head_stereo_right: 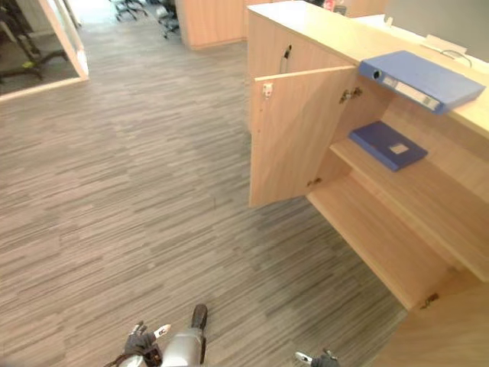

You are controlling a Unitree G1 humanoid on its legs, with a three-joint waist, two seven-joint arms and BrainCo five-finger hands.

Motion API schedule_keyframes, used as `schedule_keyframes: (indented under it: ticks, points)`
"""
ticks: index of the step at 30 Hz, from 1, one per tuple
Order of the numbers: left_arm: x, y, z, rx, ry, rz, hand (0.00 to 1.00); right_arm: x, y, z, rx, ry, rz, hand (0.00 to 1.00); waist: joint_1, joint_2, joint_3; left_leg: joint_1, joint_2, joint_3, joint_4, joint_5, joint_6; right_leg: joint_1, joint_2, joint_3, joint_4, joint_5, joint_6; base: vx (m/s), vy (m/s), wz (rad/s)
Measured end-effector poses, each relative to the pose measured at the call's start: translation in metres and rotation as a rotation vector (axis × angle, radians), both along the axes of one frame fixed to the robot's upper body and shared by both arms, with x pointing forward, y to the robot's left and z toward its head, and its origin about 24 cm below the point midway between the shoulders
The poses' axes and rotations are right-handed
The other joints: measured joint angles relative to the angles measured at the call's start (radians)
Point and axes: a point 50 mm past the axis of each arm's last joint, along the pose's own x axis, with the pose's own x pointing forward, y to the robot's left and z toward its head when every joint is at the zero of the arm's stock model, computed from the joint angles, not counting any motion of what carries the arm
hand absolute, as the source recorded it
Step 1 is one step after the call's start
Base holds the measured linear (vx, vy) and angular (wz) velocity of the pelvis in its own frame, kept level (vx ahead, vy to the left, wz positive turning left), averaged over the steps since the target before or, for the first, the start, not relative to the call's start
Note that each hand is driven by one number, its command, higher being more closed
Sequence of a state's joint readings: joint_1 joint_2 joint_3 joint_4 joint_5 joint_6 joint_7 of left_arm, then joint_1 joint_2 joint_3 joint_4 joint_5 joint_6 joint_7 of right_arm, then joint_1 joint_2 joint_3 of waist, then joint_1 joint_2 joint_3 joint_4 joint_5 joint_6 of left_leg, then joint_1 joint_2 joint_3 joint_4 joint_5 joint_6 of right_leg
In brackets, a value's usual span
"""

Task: Walk over to the cabinet, pick up the folder, carry it to the office cabinet, place the folder inside the office cabinet, then close the office cabinet door

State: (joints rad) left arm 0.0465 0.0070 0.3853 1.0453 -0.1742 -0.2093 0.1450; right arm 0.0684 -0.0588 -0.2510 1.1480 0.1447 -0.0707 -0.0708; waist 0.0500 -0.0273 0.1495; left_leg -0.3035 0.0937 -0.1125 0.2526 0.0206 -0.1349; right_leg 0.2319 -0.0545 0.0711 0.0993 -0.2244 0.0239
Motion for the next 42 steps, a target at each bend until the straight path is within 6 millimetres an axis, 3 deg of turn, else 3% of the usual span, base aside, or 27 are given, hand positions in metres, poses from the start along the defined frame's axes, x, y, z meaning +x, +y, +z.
schedule_keyframes:
  ticks: [1, 2, 3, 6, 8, 9, 10, 12, 15, 17, 18, 19, 21, 25, 28, 30, 32, 34, 35, 37, 38, 39, 40, 41, 42]
  points:
    - [-0.002, 0.006, 0.001, 0.009, 0.002, 0.027, 0.00, 0.003, 0.013, -0.001, 0.036, -0.012, -0.013, 0.00, 0.005, -0.017, -0.010, -0.008, -0.017, 0.012, 0.048, -0.002, 0.006, -0.011, -0.022, 0.009, 0.020, 0.012, 0.013, 0.43, 0.369, -0.82]
    - [-0.005, 0.009, 0.000, 0.010, 0.009, 0.053, 0.00, 0.003, 0.026, -0.002, 0.072, -0.017, -0.032, 0.00, 0.012, -0.039, -0.025, 0.011, -0.025, 0.061, 0.068, -0.034, 0.042, -0.027, -0.053, 0.038, 0.058, 0.023, 0.024, 0.41, 0.359, -0.85]
    - [-0.007, 0.010, 0.000, 0.009, 0.013, 0.062, 0.00, 0.003, 0.028, -0.003, 0.079, -0.018, -0.026, 0.00, 0.017, -0.046, -0.035, 0.027, -0.033, 0.088, 0.066, -0.048, 0.056, -0.043, -0.068, 0.057, 0.085, 0.028, 0.028, 0.36, 0.331, -0.91]
    - [-0.017, 0.008, -0.004, -0.004, 0.048, 0.070, 0.00, 0.002, 0.026, -0.003, 0.091, -0.017, -0.006, 0.00, 0.016, -0.051, -0.078, 0.130, -0.082, 0.200, 0.024, -0.095, 0.109, -0.148, -0.138, 0.100, 0.325, 0.057, 0.035, 0.34, 0.316, -0.92]
    - [-0.019, 0.005, -0.005, -0.005, 0.058, 0.053, 0.00, 0.002, 0.020, -0.002, 0.078, -0.021, 0.010, 0.00, 0.002, -0.041, -0.081, 0.202, -0.114, 0.256, -0.006, -0.113, 0.140, -0.242, -0.178, 0.091, 0.535, 0.115, 0.006, 0.34, 0.332, -0.63]
    - [-0.016, 0.005, -0.005, 0.001, 0.057, 0.018, 0.00, 0.006, 0.018, -0.001, 0.072, -0.036, 0.006, 0.00, -0.019, -0.035, -0.081, 0.258, -0.131, 0.292, -0.033, -0.123, 0.164, -0.312, -0.233, 0.013, 0.694, 0.149, -0.031, 0.29, 0.246, -0.47]
    - [-0.013, 0.005, -0.004, 0.005, 0.055, 0.007, 0.00, 0.008, 0.017, 0.000, 0.070, -0.042, 0.008, 0.00, -0.026, -0.032, -0.079, 0.281, -0.132, 0.300, -0.044, -0.125, 0.168, -0.332, -0.252, -0.033, 0.739, 0.148, -0.035, 0.33, 0.239, -0.53]
    - [-0.007, 0.011, -0.002, 0.046, 0.061, -0.074, 0.00, 0.012, 0.016, 0.001, 0.057, -0.050, 0.027, 0.00, -0.034, -0.023, -0.074, 0.385, -0.123, 0.335, -0.112, -0.124, 0.168, -0.369, -0.294, -0.229, 0.809, 0.103, -0.027, 0.23, 0.111, -0.51]
    - [0.006, 0.010, 0.002, 0.083, 0.051, -0.177, 0.00, 0.019, 0.016, 0.003, 0.044, -0.075, 0.071, 0.00, -0.055, -0.019, -0.070, 0.423, -0.095, 0.351, -0.148, -0.125, 0.167, -0.413, -0.265, -0.343, 0.702, 0.026, 0.002, 0.16, -0.030, -0.28]
    - [0.014, 0.005, 0.003, 0.082, 0.034, -0.209, 0.00, 0.026, 0.015, 0.005, 0.039, -0.091, 0.080, 0.00, -0.066, -0.015, -0.045, 0.448, -0.072, 0.366, -0.159, -0.136, 0.149, -0.427, -0.233, -0.380, 0.555, 0.025, 0.009, 0.15, -0.158, -0.31]
    - [0.014, 0.003, 0.003, 0.079, 0.035, -0.215, 0.00, 0.027, 0.016, 0.005, 0.039, -0.093, 0.081, 0.00, -0.063, -0.019, -0.032, 0.467, -0.065, 0.383, -0.164, -0.143, 0.135, -0.424, -0.220, -0.391, 0.449, 0.038, 0.011, 0.12, -0.195, -0.50]
    - [0.011, 0.001, 0.001, 0.080, 0.046, -0.228, 0.00, 0.027, 0.017, 0.005, 0.045, -0.092, 0.078, 0.00, -0.066, -0.035, -0.018, 0.488, -0.071, 0.392, -0.166, -0.168, 0.117, -0.419, -0.211, -0.390, 0.322, 0.128, 0.018, 0.12, -0.187, -0.54]
    - [0.006, -0.017, -0.005, 0.032, 0.069, -0.245, 0.00, 0.028, 0.004, 0.007, 0.021, -0.101, 0.049, 0.00, -0.080, 0.003, -0.008, 0.512, -0.033, 0.364, -0.186, -0.180, 0.094, -0.401, -0.145, -0.395, 0.294, 0.104, 0.017, 0.18, -0.207, -0.42]
    - [0.008, -0.027, -0.006, 0.000, 0.064, -0.268, 0.00, 0.022, 0.000, 0.006, 0.017, -0.090, 0.012, 0.00, -0.092, 0.013, -0.013, 0.549, 0.029, 0.353, -0.234, -0.182, 0.060, -0.398, -0.062, -0.401, 0.313, 0.038, -0.017, 0.19, -0.213, -0.15]
    - [0.006, -0.030, -0.007, -0.020, 0.064, -0.260, 0.00, 0.002, -0.005, 0.002, 0.015, -0.036, -0.016, 0.00, -0.095, 0.017, -0.024, 0.569, 0.085, 0.353, -0.213, -0.207, 0.037, -0.368, -0.011, -0.417, 0.322, -0.023, -0.029, 0.27, -0.237, 0.02]
    - [0.005, -0.028, -0.007, -0.028, 0.060, -0.247, 0.00, -0.015, -0.005, -0.002, 0.026, 0.016, -0.055, 0.00, -0.099, 0.014, -0.028, 0.541, 0.119, 0.330, -0.075, -0.226, 0.031, -0.306, 0.020, -0.416, 0.269, -0.034, -0.040, 0.42, -0.240, -0.06]
    - [0.006, -0.025, -0.006, -0.028, 0.047, -0.229, 0.00, -0.021, -0.007, -0.002, 0.023, 0.032, -0.066, 0.00, -0.098, 0.028, -0.033, 0.395, 0.187, 0.282, 0.329, -0.246, -0.003, -0.210, 0.075, -0.384, 0.173, -0.018, -0.066, 0.44, -0.189, -0.39]
    - [0.008, -0.025, -0.005, -0.027, 0.039, -0.229, 0.00, -0.022, -0.013, -0.002, 0.009, 0.038, -0.061, 0.00, -0.088, 0.045, -0.036, 0.295, 0.216, 0.221, 0.598, -0.239, -0.029, -0.154, 0.116, -0.343, 0.124, -0.013, -0.076, 0.39, -0.045, -0.83]
    - [0.007, -0.024, -0.004, -0.024, 0.037, -0.226, 0.00, -0.019, -0.013, -0.001, 0.004, 0.034, -0.058, 0.00, -0.079, 0.050, -0.038, 0.249, 0.206, 0.210, 0.734, -0.259, -0.037, -0.102, 0.128, -0.290, 0.092, -0.012, -0.079, 0.50, 0.072, -1.33]
    - [0.009, -0.020, -0.003, -0.008, 0.033, -0.232, 0.00, -0.012, -0.010, -0.001, 0.006, 0.018, -0.048, 0.00, -0.065, 0.043, -0.035, 0.157, 0.153, 0.223, 0.829, -0.311, 0.002, -0.027, 0.111, -0.185, 0.051, -0.012, -0.080, 0.41, 0.122, -1.29]
    - [0.010, -0.019, -0.002, -0.001, 0.027, -0.239, 0.00, -0.010, -0.010, 0.000, 0.005, 0.015, -0.048, 0.00, -0.060, 0.041, -0.033, 0.126, 0.134, 0.225, 0.830, -0.328, 0.013, -0.011, 0.100, -0.159, 0.047, -0.012, -0.080, 0.34, 0.236, -1.19]
    - [0.013, -0.017, -0.001, 0.017, 0.021, -0.261, 0.00, -0.005, -0.008, 0.000, 0.008, 0.011, -0.045, 0.00, -0.051, 0.034, -0.026, 0.068, 0.092, 0.219, 0.773, -0.356, 0.050, 0.014, 0.067, -0.109, 0.053, -0.012, -0.078, 0.38, 0.320, -1.39]
    - [0.014, -0.015, 0.000, 0.035, 0.021, -0.286, 0.00, -0.001, -0.007, 0.000, 0.012, 0.009, -0.039, 0.00, -0.042, 0.033, -0.013, 0.041, 0.059, 0.201, 0.623, -0.360, 0.058, 0.025, 0.035, -0.076, 0.088, -0.019, -0.064, 0.37, 0.333, -1.40]
    - [0.014, -0.017, 0.000, 0.033, 0.021, -0.297, 0.00, 0.001, -0.008, 0.000, 0.006, 0.003, -0.030, 0.00, -0.038, 0.042, -0.006, 0.042, 0.052, 0.178, 0.505, -0.337, 0.049, 0.026, 0.027, -0.062, 0.117, -0.032, -0.043, 0.36, 0.357, -1.47]
    - [0.008, -0.016, -0.002, 0.034, 0.039, -0.301, 0.00, 0.005, -0.007, 0.002, -0.002, -0.020, 0.008, 0.00, -0.034, 0.052, -0.014, 0.078, 0.034, 0.151, 0.311, -0.198, 0.062, 0.025, 0.001, -0.033, 0.158, -0.075, 0.003, 0.24, 0.238, -0.90]
